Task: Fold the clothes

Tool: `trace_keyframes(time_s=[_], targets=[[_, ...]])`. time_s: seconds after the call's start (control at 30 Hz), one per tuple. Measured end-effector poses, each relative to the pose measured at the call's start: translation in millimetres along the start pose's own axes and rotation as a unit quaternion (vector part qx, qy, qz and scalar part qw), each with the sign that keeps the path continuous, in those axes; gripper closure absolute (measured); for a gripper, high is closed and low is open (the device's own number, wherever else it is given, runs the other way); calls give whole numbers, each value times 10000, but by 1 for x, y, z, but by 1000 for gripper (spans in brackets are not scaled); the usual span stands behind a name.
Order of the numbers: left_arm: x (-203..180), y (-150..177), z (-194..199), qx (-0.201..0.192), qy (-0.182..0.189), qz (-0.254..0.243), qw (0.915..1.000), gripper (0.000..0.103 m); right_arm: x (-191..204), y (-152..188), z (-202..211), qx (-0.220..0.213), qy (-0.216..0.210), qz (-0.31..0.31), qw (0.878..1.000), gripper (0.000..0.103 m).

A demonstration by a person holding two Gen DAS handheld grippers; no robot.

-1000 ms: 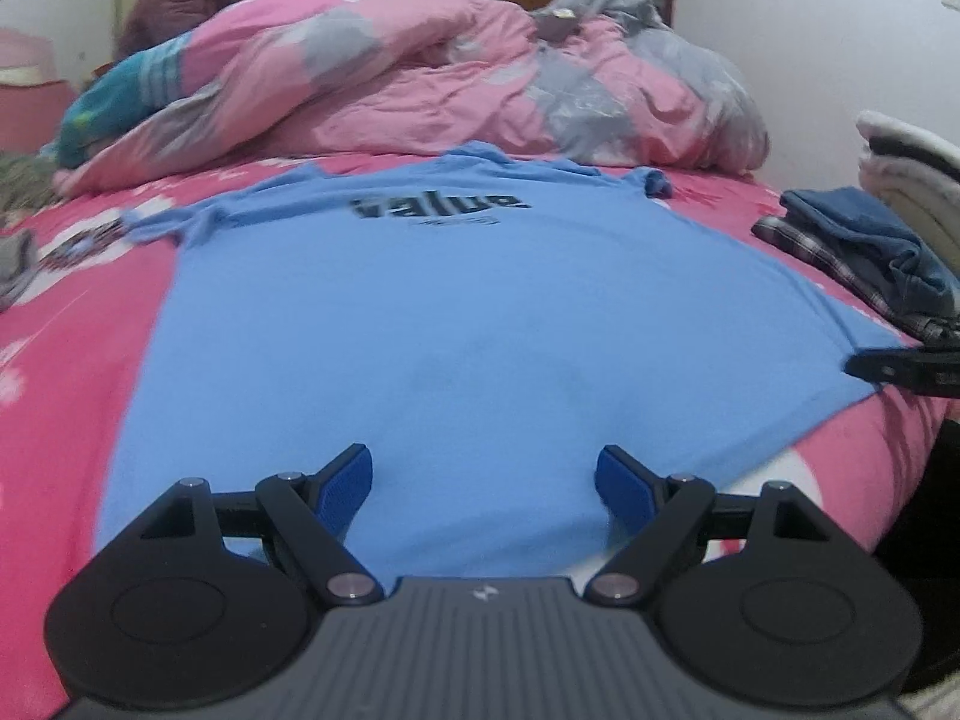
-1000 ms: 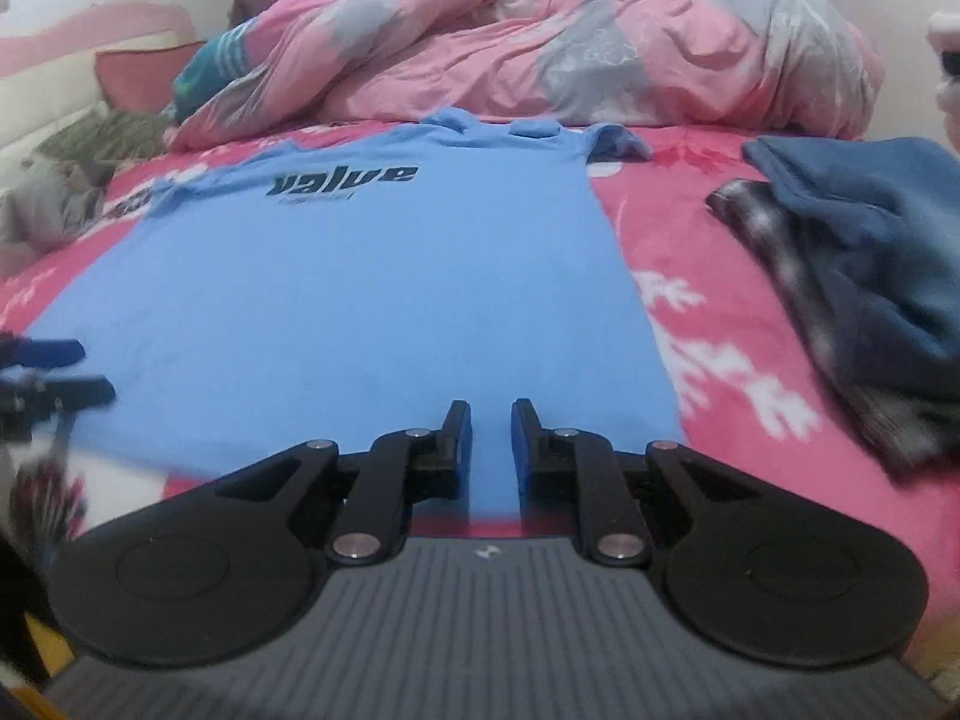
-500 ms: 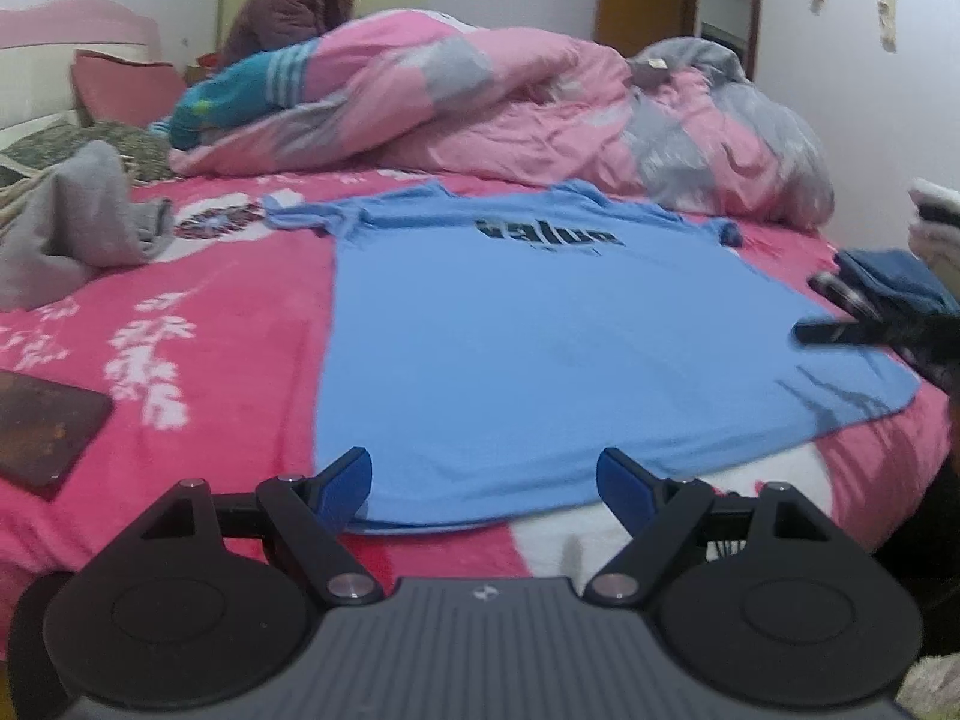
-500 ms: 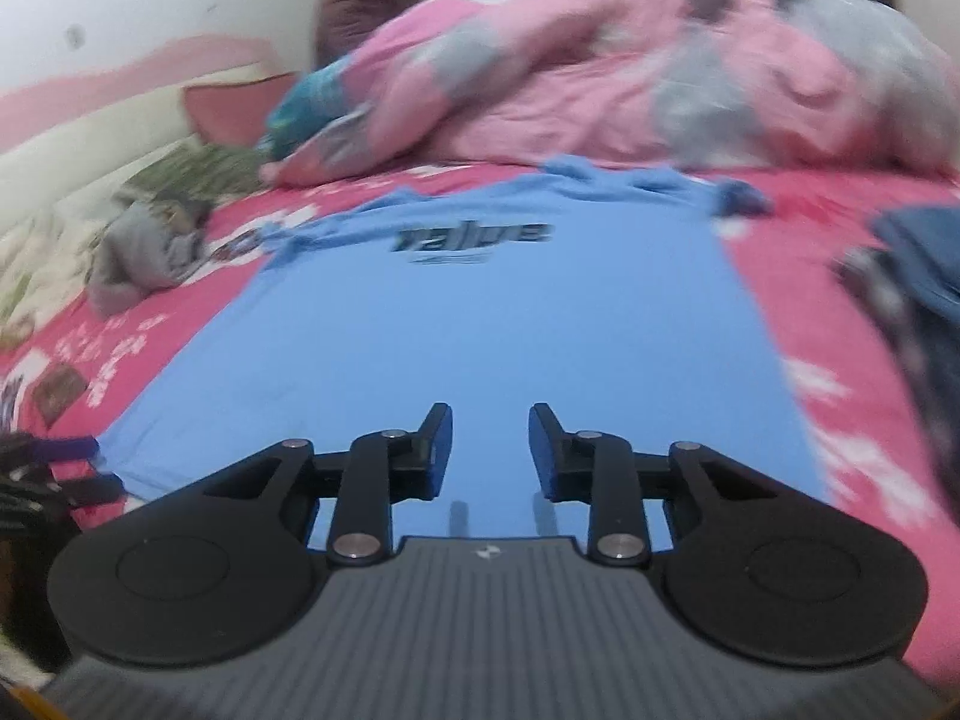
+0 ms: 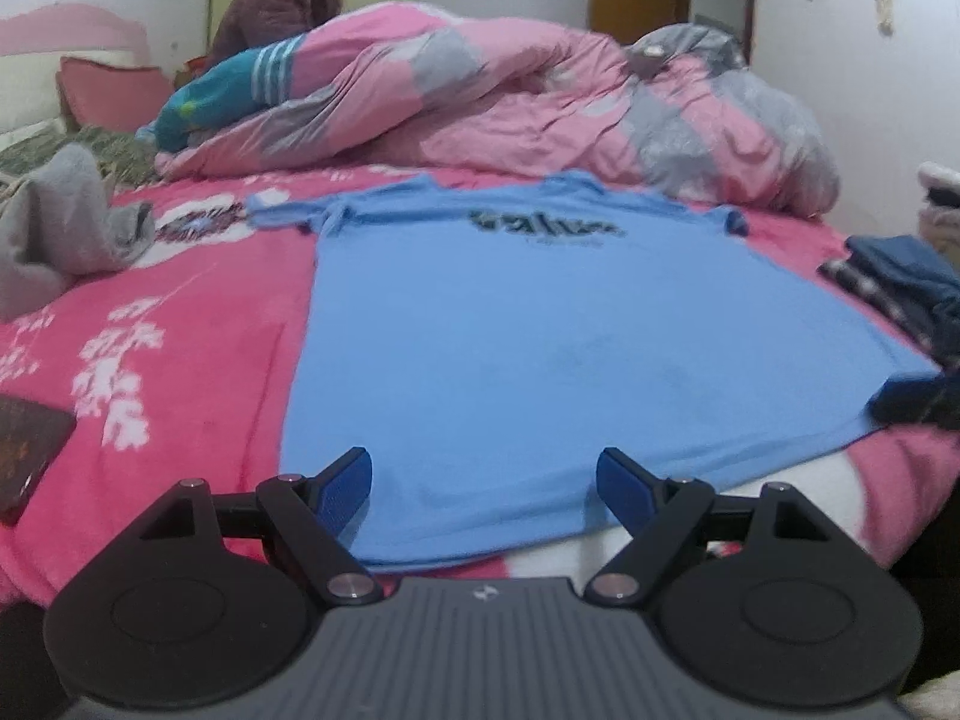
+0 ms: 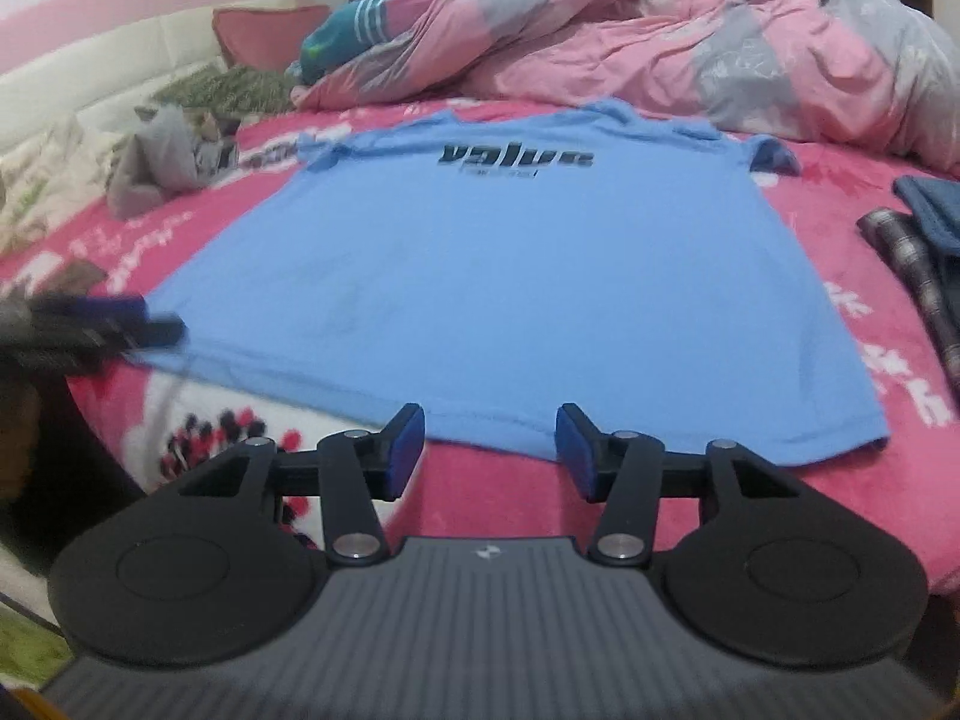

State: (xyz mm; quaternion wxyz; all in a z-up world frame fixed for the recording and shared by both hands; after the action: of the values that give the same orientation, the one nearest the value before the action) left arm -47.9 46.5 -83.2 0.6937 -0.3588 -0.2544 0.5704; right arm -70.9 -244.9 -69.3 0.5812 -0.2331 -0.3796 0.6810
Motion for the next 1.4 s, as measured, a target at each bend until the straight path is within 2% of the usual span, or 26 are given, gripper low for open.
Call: trace_keyframes(time_s=[0.13, 0.27, 0.4, 0.6, 0.67, 0.77, 0.9, 1.1, 1.27, 1.37, 1.4], targets=[[19, 11, 8, -87, 49, 417, 9991, 20, -7, -18, 6, -269, 35, -111, 9996, 53], [25, 18, 19, -199, 71, 443, 9988, 20, -15, -31, -2, -382, 231, -24, 9990, 50], [26, 23, 24, -243, 3, 421, 9988, 20, -31, -35, -11, -402, 354, -268, 9982, 48], [41, 29, 33, -121, -180, 800, 9966, 19, -62, -11, -32, -75, 282, -993, 9946, 45], [43, 29, 42, -147, -294, 821, 9961, 19, -66, -2, -32, -206, 173, -1105, 9935, 45], [44, 25, 56, -283, -447, 786, 9955, 19, -66, 1, -32, -266, 103, -1121, 9933, 42], [34, 9, 66, -521, -411, 538, 9963, 19, -62, 3, -33, -297, 77, -981, 9947, 34], [1, -22, 38, -680, -45, 13, 9977, 18, -55, 5, -35, -402, 73, -711, 9966, 22], [-21, -30, -11, -389, 19, -226, 9990, 18, -42, 8, -39, -406, 226, -343, 9983, 13], [-26, -20, -38, 76, -38, -281, 9996, 16, -34, 7, -43, -351, 293, -188, 9988, 4], [-26, -15, -39, 12, -58, -267, 9996, 15, -32, 7, -44, -328, 334, -136, 9988, 2]])
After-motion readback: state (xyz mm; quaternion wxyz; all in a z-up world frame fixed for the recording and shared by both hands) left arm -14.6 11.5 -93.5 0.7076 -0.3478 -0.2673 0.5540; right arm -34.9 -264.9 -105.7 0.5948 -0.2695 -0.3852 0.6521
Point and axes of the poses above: each gripper's, at about its wrist camera, not at the fingertips, and z roughly against the way its jaws point, x to its left, y to its underside, the point moved 1 cm from there along -z, roughly the way its jaws point, and after that the axes turned 2 degrees about x, right-handed, at the moved point
